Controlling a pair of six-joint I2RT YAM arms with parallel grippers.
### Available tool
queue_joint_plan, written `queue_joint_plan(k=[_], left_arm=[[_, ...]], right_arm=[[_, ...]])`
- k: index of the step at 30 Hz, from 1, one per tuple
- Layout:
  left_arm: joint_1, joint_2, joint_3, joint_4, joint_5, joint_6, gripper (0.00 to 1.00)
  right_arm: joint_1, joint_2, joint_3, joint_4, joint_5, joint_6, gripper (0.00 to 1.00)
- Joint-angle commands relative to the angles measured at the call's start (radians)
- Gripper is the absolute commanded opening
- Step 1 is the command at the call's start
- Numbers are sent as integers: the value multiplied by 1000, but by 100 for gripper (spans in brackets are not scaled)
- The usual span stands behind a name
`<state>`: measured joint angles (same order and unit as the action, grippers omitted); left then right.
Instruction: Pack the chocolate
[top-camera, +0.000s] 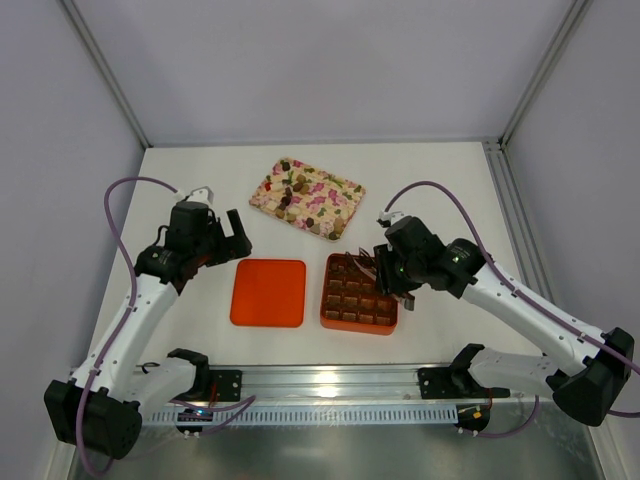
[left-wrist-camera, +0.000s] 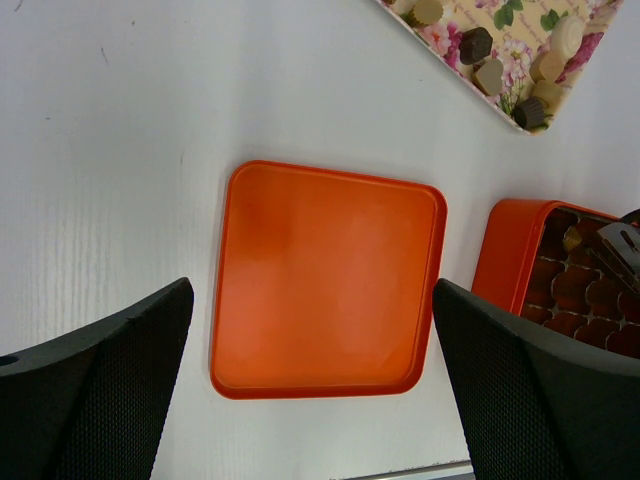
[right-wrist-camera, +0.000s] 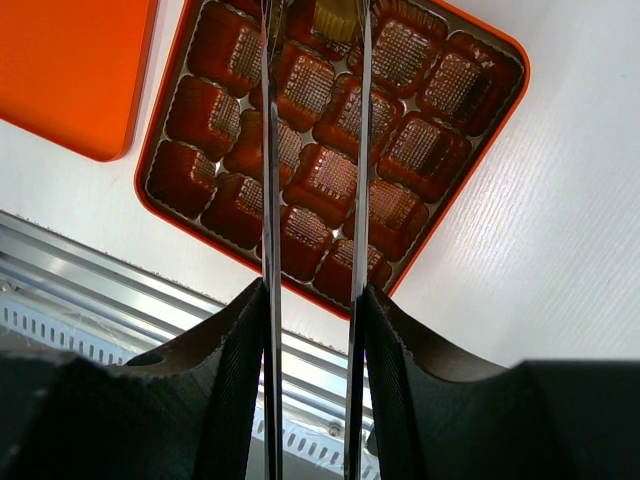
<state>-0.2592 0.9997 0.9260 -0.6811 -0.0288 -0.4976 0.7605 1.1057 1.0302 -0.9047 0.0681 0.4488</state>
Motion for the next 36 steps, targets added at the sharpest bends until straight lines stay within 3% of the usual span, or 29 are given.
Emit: queue_joint_plan(k=[1, 8, 19, 24, 36], left_arm=[[3, 2, 7, 20, 9, -10, 100], [5, 0, 8, 17, 10, -9, 100], [5, 0, 8, 18, 9, -7, 100], [5, -4, 8, 17, 13, -9, 100], [3, -4, 11, 18, 24, -7, 100]], right_arm=[[7, -21, 8, 7, 15, 7, 44], [7, 29, 131, 13, 10, -39, 44], [-12, 570, 640, 10, -17, -191, 43], [-16, 743, 822, -26, 2, -213, 42], [-16, 875, 909, -73, 47, -213, 41]])
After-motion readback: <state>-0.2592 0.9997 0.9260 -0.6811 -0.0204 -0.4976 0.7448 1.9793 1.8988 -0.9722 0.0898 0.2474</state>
